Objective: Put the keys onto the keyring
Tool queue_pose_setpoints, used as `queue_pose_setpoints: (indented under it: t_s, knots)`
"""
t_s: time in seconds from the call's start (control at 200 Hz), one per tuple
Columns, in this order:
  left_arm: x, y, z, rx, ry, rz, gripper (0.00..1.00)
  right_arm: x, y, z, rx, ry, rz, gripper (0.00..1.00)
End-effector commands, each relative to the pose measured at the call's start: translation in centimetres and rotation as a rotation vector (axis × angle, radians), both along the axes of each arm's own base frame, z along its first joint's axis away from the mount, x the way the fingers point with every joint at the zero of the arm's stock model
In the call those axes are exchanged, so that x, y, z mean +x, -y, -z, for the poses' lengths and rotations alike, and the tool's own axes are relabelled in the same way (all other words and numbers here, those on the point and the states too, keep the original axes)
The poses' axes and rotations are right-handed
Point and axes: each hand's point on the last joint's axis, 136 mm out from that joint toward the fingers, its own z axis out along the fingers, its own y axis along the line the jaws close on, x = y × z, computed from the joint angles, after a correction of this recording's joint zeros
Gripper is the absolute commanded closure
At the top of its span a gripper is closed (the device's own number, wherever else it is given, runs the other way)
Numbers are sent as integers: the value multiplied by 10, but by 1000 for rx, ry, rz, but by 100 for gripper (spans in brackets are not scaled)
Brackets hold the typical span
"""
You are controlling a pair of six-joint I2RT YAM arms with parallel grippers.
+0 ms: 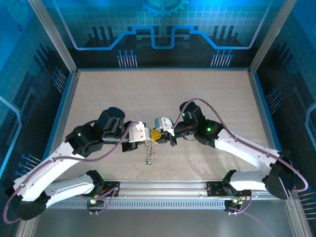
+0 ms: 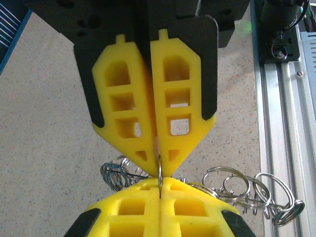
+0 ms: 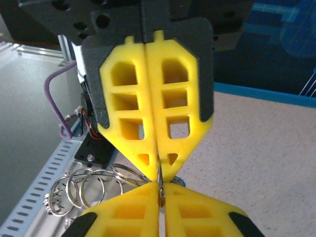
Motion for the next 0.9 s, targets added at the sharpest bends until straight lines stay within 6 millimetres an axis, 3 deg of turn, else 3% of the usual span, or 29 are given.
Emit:
queue_pose_setpoints:
  t_s: [0.0, 0.17, 0.26, 0.305, 0.33, 0.48, 0.635, 0.785, 0.895]
  knots:
    - [-2, 5, -15, -69, 45, 26, 100, -5, -4, 2, 5, -10, -22, 92]
    - [3, 4, -17, -93, 74, -3, 100, -2, -7, 0, 20, -18, -9, 100]
    - [5, 0, -16, -96, 88, -28, 88, 1, -6, -8, 71, -13, 13, 100]
    - [7, -3, -13, -94, 93, -49, 87, 5, -5, -20, 120, 5, 27, 100]
    - [7, -5, -11, -94, 95, -58, 86, 5, -3, -15, 126, -6, 35, 100]
    - [10, -14, -12, -147, 125, -115, 82, 10, 5, -33, 229, 19, 77, 100]
    - [11, -9, -21, -226, 120, -121, 80, 4, 1, -36, 294, 33, 79, 100]
    - [10, -5, -25, -260, 112, -112, 70, 9, 1, -37, 344, 33, 116, 100]
    - [6, -2, -27, -281, 103, -87, 69, 9, 2, -40, 362, 41, 125, 100]
